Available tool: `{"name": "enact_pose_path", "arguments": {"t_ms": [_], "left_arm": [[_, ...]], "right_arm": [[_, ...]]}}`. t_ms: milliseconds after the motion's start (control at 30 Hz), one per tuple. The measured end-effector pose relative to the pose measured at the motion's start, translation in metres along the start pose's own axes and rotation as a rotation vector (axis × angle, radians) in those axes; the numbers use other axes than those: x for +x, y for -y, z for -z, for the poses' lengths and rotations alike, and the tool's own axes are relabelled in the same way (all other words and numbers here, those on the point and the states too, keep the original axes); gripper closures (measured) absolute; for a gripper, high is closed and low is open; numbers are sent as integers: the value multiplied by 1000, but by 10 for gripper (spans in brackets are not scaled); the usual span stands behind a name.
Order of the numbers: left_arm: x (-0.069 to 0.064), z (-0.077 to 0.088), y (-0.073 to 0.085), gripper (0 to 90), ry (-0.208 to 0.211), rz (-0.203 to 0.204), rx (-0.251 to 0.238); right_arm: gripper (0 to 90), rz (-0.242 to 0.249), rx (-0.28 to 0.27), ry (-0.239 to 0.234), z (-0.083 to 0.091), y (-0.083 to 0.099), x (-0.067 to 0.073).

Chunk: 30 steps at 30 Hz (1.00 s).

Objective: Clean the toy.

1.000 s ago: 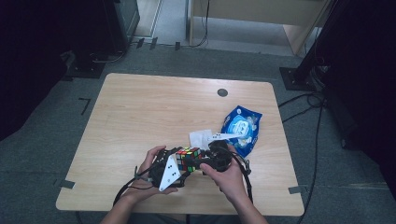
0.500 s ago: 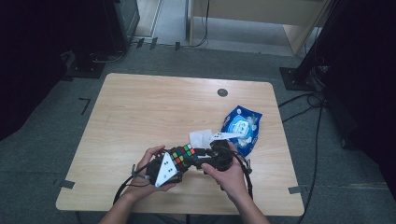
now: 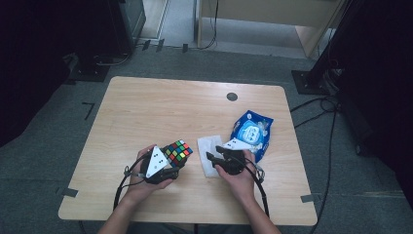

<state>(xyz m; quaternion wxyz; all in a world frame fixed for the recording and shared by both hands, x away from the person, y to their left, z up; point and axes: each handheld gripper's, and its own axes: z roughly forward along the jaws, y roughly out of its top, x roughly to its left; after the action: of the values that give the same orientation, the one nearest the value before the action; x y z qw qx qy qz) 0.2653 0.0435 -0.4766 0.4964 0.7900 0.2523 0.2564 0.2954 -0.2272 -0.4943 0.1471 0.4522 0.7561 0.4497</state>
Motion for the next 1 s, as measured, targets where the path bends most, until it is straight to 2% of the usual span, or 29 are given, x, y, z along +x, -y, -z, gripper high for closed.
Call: {"name": "enact_pose_path", "arguments": {"t_ms": [67, 233, 267, 333, 767, 867, 900, 967, 1000], "left_arm": [[-2, -1, 1, 339, 9, -1, 5], [-2, -2, 1, 339, 13, 4, 7], [-2, -2, 1, 339, 14, 3, 7], [-2, -2, 1, 339, 14, 4, 6], [-3, 0, 0, 339, 12, -2, 2], [-2, 1, -1, 339, 12, 0, -3], [-3, 1, -1, 339, 12, 0, -3], [-3, 1, -1, 339, 12, 0, -2], [-3, 0, -1, 339, 14, 1, -2]], "right_arm": [[495, 39, 20, 43, -6, 5, 1], [429, 86, 63, 79, -18, 10, 4], [429, 97, 81, 101, -21, 12, 5], [422, 108, 104, 105, -24, 15, 5], [438, 104, 101, 123, -25, 18, 5], [503, 105, 96, 140, -24, 19, 6], [577, 105, 92, 140, -24, 19, 6], [650, 111, 87, 134, -23, 20, 7], [725, 108, 86, 136, -22, 20, 7]]}}
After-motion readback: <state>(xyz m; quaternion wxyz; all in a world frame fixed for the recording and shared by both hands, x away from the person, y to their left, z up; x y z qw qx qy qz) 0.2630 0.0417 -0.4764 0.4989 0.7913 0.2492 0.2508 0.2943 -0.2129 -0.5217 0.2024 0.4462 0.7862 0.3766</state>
